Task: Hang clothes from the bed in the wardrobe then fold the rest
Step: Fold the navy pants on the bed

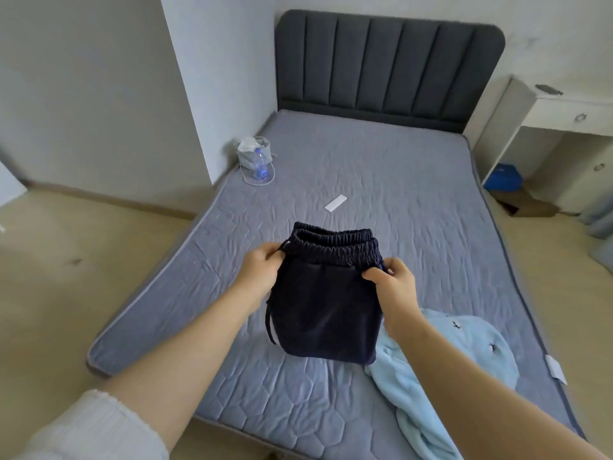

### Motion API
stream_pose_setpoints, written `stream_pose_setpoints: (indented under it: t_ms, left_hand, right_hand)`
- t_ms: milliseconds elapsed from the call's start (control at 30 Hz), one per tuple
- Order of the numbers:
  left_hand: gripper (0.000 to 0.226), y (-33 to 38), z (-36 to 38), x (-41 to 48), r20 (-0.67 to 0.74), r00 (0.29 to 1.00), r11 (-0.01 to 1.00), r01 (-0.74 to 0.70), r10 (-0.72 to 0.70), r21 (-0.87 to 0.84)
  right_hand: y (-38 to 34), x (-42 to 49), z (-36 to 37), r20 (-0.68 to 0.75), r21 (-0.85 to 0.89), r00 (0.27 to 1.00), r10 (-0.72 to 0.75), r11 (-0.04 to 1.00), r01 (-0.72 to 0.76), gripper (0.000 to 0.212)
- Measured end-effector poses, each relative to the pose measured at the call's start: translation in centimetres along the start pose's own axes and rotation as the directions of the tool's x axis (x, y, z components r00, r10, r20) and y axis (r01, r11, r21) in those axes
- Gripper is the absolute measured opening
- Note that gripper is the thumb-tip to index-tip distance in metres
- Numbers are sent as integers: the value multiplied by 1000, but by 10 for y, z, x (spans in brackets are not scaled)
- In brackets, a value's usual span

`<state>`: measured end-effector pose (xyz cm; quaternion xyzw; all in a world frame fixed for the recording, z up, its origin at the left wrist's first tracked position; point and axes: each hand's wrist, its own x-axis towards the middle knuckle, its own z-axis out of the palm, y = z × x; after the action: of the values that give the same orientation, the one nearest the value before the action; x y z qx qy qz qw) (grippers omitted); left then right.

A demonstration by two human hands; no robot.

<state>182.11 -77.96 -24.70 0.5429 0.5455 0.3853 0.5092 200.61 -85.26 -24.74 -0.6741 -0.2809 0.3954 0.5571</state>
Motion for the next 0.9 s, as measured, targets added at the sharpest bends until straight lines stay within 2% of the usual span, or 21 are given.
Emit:
stream_pose_setpoints:
  t_ms: [233,400,667,800,900]
  left_hand:
    - [18,-66,14,54,69,972,968,214,-224,130]
    - [20,-103,19,115,94,933,920,321,-348,223]
    - [22,-167,44,207,66,907,890,392,-416,233]
    - [12,-217,64,265,-7,920,891,382,-392,245]
    - [14,-269,81,308,-44,930,894,363,-365,261]
  right_hand:
    - [64,46,23,-114,-64,975,190,978,-198,16]
    - [97,97,56,-189,-63,947,260,959,-276,15]
    - [147,195,90,-212,-169,936,280,933,-317,15]
    - [189,258,107,-180,-277,957,227,922,-271,15]
    - [233,307,118,-124,-348,970,209,906,-240,13]
